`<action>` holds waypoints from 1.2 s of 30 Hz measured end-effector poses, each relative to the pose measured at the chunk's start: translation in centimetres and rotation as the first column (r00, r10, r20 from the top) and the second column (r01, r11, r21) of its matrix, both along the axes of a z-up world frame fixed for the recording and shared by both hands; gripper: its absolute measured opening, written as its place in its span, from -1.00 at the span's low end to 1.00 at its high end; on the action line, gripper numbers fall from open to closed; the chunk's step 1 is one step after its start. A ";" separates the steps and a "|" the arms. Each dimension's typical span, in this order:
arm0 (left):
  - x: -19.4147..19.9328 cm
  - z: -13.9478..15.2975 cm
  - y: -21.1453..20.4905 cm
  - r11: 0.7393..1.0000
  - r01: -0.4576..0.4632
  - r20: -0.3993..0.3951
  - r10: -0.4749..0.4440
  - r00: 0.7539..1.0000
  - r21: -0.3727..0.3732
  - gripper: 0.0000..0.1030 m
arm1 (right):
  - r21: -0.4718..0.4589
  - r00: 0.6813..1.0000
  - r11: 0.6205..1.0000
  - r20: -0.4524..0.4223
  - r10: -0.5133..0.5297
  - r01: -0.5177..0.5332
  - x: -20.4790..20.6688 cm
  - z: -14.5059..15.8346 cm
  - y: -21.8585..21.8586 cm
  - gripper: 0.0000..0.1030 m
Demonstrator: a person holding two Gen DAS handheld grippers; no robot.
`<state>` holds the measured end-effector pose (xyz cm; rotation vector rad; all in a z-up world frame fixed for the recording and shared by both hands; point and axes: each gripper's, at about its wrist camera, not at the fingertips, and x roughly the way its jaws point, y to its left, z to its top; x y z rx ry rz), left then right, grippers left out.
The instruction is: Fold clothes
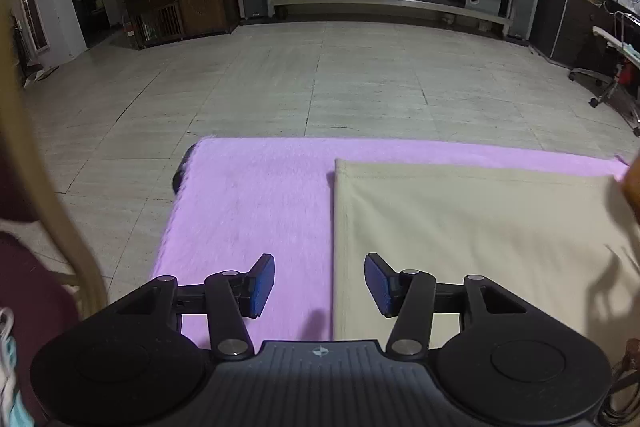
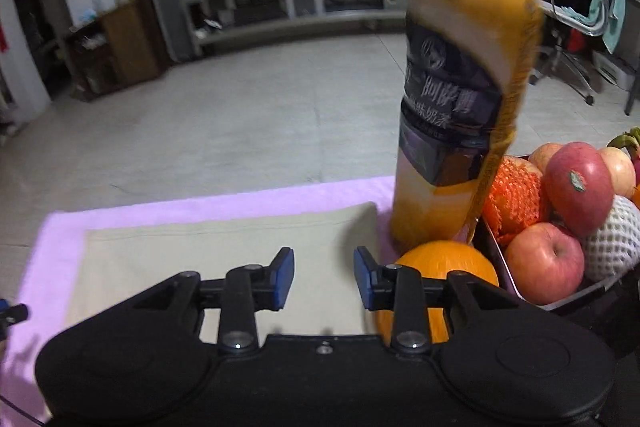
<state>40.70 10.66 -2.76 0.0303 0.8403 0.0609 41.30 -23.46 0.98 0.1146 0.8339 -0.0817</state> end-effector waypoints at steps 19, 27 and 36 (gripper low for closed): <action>8.4 -5.1 -0.5 0.996 0.079 0.013 -0.079 0.997 0.046 -0.96 | -0.139 0.986 0.987 -0.128 -0.102 0.084 9.3 -8.9 3.0 -0.45; 4.1 -0.9 -2.9 0.982 0.024 0.173 -0.057 0.983 0.185 -0.98 | -0.020 0.997 0.997 0.033 -0.072 0.072 5.3 -3.9 2.0 -0.92; -7.3 8.3 -2.7 0.978 -0.060 0.323 -0.008 0.946 0.199 -0.98 | 0.026 0.988 1.000 0.152 -0.003 -0.001 -6.6 5.1 0.9 -0.92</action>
